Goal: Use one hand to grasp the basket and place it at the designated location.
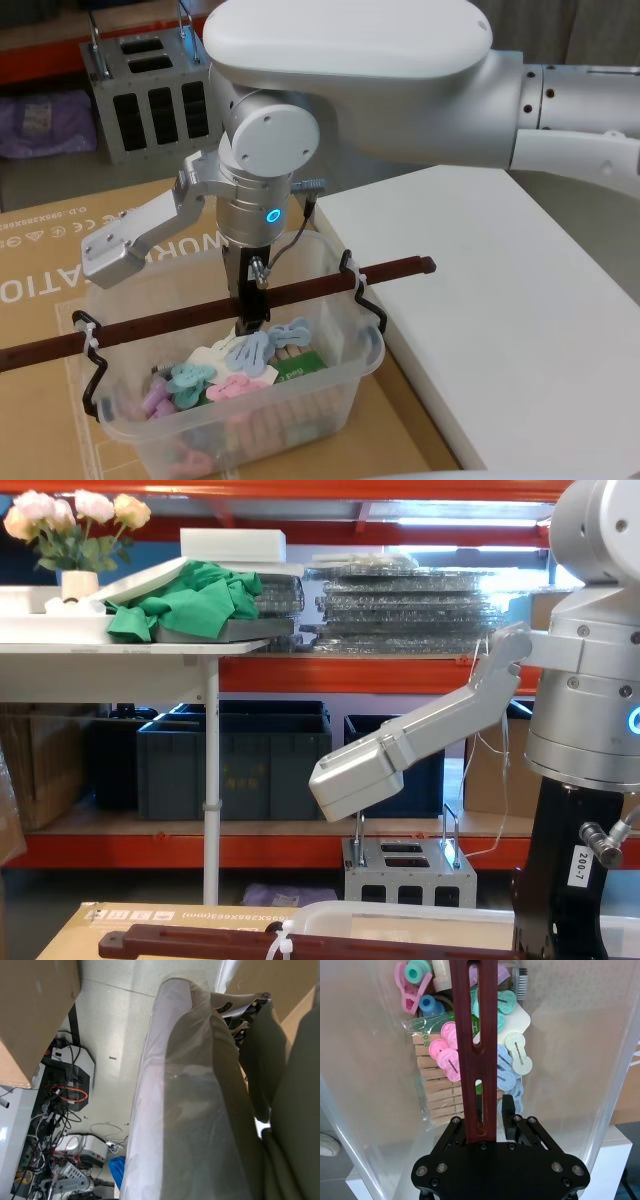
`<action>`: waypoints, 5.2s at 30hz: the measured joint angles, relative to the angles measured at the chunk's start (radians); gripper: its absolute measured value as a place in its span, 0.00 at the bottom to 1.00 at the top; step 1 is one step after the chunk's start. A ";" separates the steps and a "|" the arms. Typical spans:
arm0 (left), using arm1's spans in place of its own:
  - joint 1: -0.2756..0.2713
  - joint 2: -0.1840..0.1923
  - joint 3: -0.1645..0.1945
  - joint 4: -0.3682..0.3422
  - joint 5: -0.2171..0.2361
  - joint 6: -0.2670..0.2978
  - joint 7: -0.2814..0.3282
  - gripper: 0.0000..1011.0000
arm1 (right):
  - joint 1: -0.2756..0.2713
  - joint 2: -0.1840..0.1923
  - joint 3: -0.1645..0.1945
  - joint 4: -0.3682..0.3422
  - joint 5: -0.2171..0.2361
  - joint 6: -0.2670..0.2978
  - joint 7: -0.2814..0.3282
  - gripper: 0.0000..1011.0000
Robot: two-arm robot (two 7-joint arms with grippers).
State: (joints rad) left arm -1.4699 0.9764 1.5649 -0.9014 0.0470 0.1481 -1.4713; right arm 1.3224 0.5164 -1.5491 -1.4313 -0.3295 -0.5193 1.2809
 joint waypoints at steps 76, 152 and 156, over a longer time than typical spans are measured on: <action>0.000 0.000 0.000 0.000 0.000 0.000 0.000 0.00 | 0.044 0.199 0.183 -0.082 0.170 0.209 0.117 0.11; 0.000 0.000 0.000 0.000 0.000 0.000 0.000 0.00 | -0.102 0.594 0.428 0.080 0.212 0.542 0.116 0.11; 0.000 0.000 0.000 0.000 0.000 0.000 0.000 0.00 | -0.112 0.602 0.438 0.084 0.214 0.551 0.117 0.11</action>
State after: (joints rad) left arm -1.4699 0.9764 1.5649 -0.9012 0.0470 0.1481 -1.4713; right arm 1.2103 1.1185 -1.1112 -1.3475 -0.1155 0.0313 1.3979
